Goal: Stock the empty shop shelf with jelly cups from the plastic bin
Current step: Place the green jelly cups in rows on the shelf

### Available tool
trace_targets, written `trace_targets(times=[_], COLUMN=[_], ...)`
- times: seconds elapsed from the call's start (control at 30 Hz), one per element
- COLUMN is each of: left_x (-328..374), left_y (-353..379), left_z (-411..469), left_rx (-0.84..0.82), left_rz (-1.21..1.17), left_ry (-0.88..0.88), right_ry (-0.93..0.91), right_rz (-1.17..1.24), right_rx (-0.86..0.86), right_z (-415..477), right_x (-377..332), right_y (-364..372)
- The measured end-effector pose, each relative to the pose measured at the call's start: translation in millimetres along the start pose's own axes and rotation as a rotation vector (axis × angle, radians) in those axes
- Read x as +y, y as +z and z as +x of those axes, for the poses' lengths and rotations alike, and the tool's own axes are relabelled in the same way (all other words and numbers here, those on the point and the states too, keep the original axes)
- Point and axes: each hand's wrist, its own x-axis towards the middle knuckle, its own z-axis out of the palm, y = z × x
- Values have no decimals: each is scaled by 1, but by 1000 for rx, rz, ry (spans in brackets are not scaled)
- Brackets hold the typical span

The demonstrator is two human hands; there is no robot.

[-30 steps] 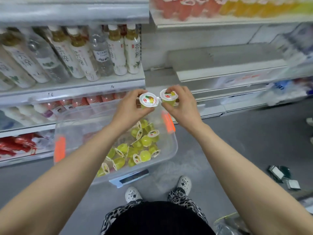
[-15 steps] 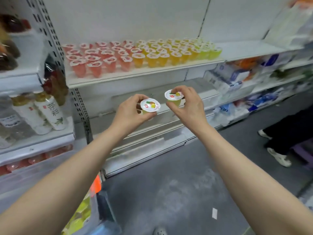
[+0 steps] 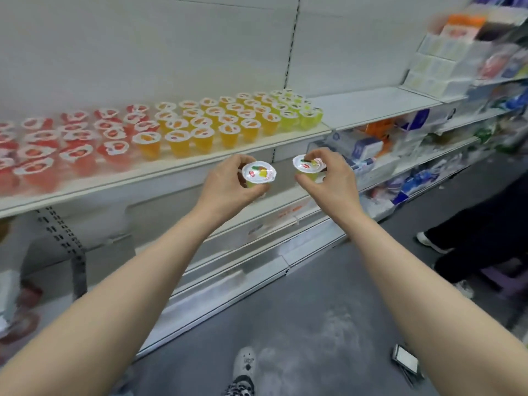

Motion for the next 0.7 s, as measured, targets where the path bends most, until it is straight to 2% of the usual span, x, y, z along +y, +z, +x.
trace_targets(times=[0.33, 0.7], left_x=[10, 21], left_y=[76, 131], left_z=[169, 322], left_rx=[-25, 12], left_rz=[-11, 33], left_ry=[82, 71], right_ry=[11, 19], right_rz=[-15, 53], right_rx=[78, 112], right_z=[152, 296], right_x=[99, 187], right_y=[11, 25])
